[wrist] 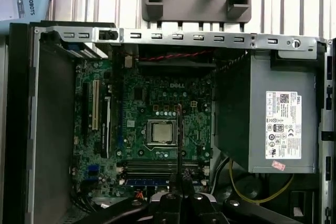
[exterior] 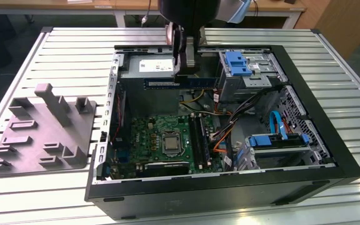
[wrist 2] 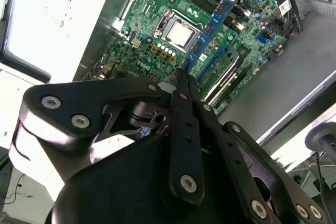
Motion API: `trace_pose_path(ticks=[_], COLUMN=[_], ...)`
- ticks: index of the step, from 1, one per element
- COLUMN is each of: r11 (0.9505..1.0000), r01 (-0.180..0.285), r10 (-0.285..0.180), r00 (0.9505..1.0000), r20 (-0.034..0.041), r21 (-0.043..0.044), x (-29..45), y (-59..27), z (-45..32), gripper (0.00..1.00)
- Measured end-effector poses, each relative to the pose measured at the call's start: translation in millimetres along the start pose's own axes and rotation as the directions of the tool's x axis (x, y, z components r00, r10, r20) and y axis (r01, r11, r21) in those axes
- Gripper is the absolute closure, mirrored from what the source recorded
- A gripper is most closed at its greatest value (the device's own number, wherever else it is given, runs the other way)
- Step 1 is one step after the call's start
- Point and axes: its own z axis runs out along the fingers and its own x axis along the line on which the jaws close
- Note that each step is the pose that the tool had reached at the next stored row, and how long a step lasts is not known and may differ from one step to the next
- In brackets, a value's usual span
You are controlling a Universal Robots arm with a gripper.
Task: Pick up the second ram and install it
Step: 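Pick up the second ram and move it above second insertion slot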
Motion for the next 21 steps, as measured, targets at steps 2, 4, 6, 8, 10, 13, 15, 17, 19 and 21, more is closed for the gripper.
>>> trace_pose_path(ticks=[2,4,6,8,10,13,15,17,19,21], r11=[1.0,1.0,0.9999,0.9999,0.9998,0.9998,0.9998,0.9998,0.9998,0.9998], r01=[0.0,0.0,-0.001,-0.001,-0.001,-0.001,-0.001,-0.001,-0.001,-0.001], r10=[0.0,0.0,0.001,0.001,0.001,0.001,0.001,0.001,0.001,0.001], r00=[1.0,1.0,1.0,1.0,1.0,1.0,1.0,1.0,1.0,1.0], r20=[0.0002,0.0004,0.0004,0.0005,0.0005,0.0018,0.0024,0.0024,0.0029,0.0047], r21=[-0.0042,-0.0084,-0.0128,-0.0168,-0.0203,-0.0221,-0.0221,-0.0222,-0.0222,-0.0217], x=[0.1,0.2,0.3,0.4,0.5,0.8,0.9,1.1,1.3,1.4], y=[-4.0,-7.8,-11.7,-15.2,-18.3,-20.4,-20.4,-20.5,-20.2,-19.6], z=[1.8,3.6,5.2,6.8,8.5,13.1,16.7,20.1,23.9,27.3], gripper=[0.89,0.89,0.89,0.89,0.89,0.89,0.89,0.89,0.89,0.89])
